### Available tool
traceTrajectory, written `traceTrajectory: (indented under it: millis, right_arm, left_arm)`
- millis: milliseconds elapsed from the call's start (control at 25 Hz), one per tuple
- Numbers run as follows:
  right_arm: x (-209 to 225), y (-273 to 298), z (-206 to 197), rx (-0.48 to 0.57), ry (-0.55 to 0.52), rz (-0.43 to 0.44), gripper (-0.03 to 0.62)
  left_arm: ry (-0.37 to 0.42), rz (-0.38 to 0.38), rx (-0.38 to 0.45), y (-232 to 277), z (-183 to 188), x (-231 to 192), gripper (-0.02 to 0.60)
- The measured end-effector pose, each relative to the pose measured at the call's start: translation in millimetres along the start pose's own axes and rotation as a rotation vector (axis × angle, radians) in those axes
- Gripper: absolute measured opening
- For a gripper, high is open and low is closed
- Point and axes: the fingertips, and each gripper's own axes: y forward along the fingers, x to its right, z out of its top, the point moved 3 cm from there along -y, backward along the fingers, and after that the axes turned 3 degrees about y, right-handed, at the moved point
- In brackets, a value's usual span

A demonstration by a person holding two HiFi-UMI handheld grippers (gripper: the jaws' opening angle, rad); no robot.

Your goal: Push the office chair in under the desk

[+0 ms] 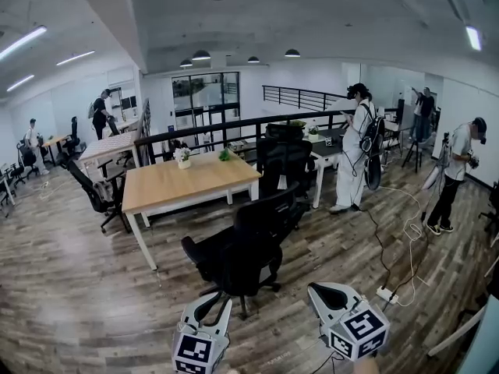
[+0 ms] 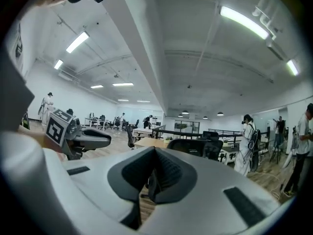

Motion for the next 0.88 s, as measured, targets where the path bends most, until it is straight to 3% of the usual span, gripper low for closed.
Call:
traceTrajectory:
  millis: [520, 880]
  right_arm:
    - [48, 73, -19, 0.002, 0.057, 0.006, 0.021]
    - [90, 152, -18, -0.012, 0.080, 0.011, 0.020]
  left_arm:
    - [-0.049, -0.060, -0.008, 89, -23, -30, 0.011]
    - [-0.050, -0.091, -0.002, 172, -29, -74, 0.011]
